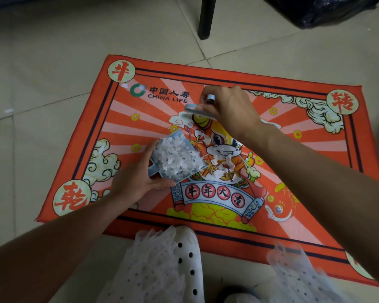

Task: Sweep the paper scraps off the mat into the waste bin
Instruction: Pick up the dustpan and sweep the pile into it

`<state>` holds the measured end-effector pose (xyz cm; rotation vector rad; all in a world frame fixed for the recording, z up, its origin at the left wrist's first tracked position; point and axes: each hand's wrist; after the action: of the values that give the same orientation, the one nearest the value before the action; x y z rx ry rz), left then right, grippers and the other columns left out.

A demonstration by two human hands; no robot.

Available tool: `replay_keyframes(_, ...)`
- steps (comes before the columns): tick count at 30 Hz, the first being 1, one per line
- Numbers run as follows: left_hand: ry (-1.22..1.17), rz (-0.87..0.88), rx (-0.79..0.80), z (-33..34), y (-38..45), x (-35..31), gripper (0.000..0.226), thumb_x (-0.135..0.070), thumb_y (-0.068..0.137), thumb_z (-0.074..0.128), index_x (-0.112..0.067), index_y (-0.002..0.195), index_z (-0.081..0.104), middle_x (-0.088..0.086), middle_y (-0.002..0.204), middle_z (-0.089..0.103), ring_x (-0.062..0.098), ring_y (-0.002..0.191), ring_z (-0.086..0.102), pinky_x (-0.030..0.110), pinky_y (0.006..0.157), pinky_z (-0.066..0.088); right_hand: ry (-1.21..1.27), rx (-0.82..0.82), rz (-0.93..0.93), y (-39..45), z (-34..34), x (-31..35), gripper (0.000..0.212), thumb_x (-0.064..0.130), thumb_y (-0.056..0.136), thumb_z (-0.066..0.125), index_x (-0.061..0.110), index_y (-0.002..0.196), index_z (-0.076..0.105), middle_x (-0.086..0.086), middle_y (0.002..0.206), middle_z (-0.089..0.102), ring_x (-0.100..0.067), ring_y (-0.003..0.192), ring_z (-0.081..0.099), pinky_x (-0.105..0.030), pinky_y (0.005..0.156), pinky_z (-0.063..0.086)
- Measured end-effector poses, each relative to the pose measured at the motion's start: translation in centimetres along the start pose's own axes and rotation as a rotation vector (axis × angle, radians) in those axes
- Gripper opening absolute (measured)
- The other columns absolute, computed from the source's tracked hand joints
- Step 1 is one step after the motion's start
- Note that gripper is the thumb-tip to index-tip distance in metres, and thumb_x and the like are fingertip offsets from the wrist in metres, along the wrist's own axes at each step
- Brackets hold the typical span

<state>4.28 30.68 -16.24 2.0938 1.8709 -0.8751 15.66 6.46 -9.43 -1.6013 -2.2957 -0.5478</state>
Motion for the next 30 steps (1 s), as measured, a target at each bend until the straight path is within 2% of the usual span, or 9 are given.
replay_keyframes(3, 0.013, -0.002, 0.021, -0.5, 0.0, 0.1, 0.118, -0.080, 0.055, 0.065, -0.041, 0.153, 0.012, -0.006, 0.145, 0.050, 0.005, 0.062, 0.057, 0.019, 0.043, 0.040, 0.034, 0.107, -0.032, 0.5, 1.0, -0.1, 0.017, 0.036, 0.089, 0.065, 0.019, 0.087, 0.062, -0.006, 0.071, 0.062, -0.029, 0.066, 0.057, -0.035, 0.060, 0.048)
replay_keyframes(5, 0.021, 0.005, 0.032, -0.6, 0.0, 0.2, 0.119, -0.082, 0.054, 0.062, -0.041, 0.153, 0.011, -0.006, 0.150, 0.045, 0.006, 0.069, 0.061, 0.011, 0.043, 0.031, 0.069, 0.184, -0.041, 0.7, 1.0, -0.1, 0.018, 0.035, 0.088, 0.067, 0.017, 0.089, 0.064, -0.006, 0.072, 0.063, -0.028, 0.067, 0.057, -0.032, 0.061, 0.046)
replay_keyframes(8, 0.053, -0.004, 0.052, -0.9, 0.1, 0.3, 0.119, -0.078, 0.055, 0.066, -0.039, 0.154, 0.011, -0.006, 0.150, 0.043, 0.018, 0.085, 0.067, 0.011, 0.042, 0.027, 0.099, 0.268, -0.049, 1.4, 0.4, -0.2, 0.021, 0.033, 0.085, 0.070, 0.013, 0.089, 0.068, -0.010, 0.077, 0.067, -0.028, 0.071, 0.058, -0.029, 0.060, 0.039)
replay_keyframes(11, 0.088, 0.000, 0.069, -1.4, 0.2, 0.0, 0.120, -0.080, 0.052, 0.064, -0.041, 0.153, 0.012, -0.009, 0.125, 0.060, 0.002, 0.047, 0.048, 0.014, 0.034, 0.025, 0.074, 0.356, -0.055, 1.9, -0.9, -0.2, 0.025, 0.032, 0.084, 0.071, 0.008, 0.092, 0.069, -0.009, 0.079, 0.065, -0.024, 0.066, 0.057, -0.026, 0.056, 0.034)
replay_keyframes(16, 0.158, -0.004, 0.101, -1.7, 0.1, 0.3, 0.122, -0.091, 0.049, 0.056, -0.044, 0.152, 0.010, -0.005, 0.109, 0.065, 0.004, 0.042, 0.046, 0.020, 0.037, 0.030, 0.080, 0.444, -0.074, 1.1, -2.1, -0.7, 0.026, 0.031, 0.083, 0.072, 0.006, 0.092, 0.070, -0.012, 0.080, 0.069, -0.029, 0.077, 0.062, -0.030, 0.065, 0.045)
replay_keyframes(20, 0.193, 0.016, 0.110, -1.7, -0.6, -0.5, 0.119, -0.073, 0.055, 0.071, -0.036, 0.154, 0.016, 0.010, 0.108, 0.068, -0.002, 0.042, 0.037, 0.014, 0.036, 0.019, 0.105, 0.471, -0.065, -0.5, -3.1, -1.2, 0.022, 0.031, 0.082, 0.073, 0.010, 0.087, 0.069, -0.001, 0.066, 0.058, -0.025, 0.067, 0.054, -0.027, 0.061, 0.039)
replay_keyframes(23, 0.210, 0.040, 0.110, -1.7, -1.2, -0.8, 0.120, -0.071, 0.055, 0.073, -0.033, 0.154, 0.018, 0.012, 0.098, 0.069, 0.002, 0.040, 0.041, 0.015, 0.034, 0.019, 0.114, 0.459, -0.051, -1.7, -3.7, -1.7, 0.023, 0.032, 0.082, 0.073, 0.010, 0.086, 0.069, -0.005, 0.068, 0.058, -0.025, 0.066, 0.052, -0.027, 0.060, 0.038)
replay_keyframes(27, 0.191, 0.026, 0.129, -2.3, -1.4, -1.6, 0.118, -0.069, 0.055, 0.073, -0.035, 0.153, 0.018, -0.005, 0.060, 0.038, 0.000, 0.032, 0.029, 0.014, 0.034, 0.016, 0.126, 0.350, -0.042, -2.5, -4.6, -2.4, 0.023, 0.033, 0.083, 0.072, 0.010, 0.088, 0.070, -0.009, 0.077, 0.068, -0.023, 0.074, 0.062, -0.027, 0.062, 0.045)
replay_keyframes(30, 0.232, 0.019, 0.164, -2.7, -1.4, -1.6, 0.122, -0.082, 0.049, 0.061, -0.044, 0.153, 0.009, -0.010, 0.056, 0.044, 0.004, 0.034, 0.032, 0.020, 0.037, 0.020, 0.122, 0.250, -0.017, -2.8, -5.2, -2.8, 0.024, 0.033, 0.083, 0.072, 0.010, 0.088, 0.071, -0.008, 0.077, 0.070, -0.019, 0.070, 0.061, -0.022, 0.058, 0.043)
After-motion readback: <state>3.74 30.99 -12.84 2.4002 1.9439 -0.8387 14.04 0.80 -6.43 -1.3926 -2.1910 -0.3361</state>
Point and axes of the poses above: each hand's wrist, its own y-axis towards the middle knuckle, its own z-axis out of the palm, x = y × z
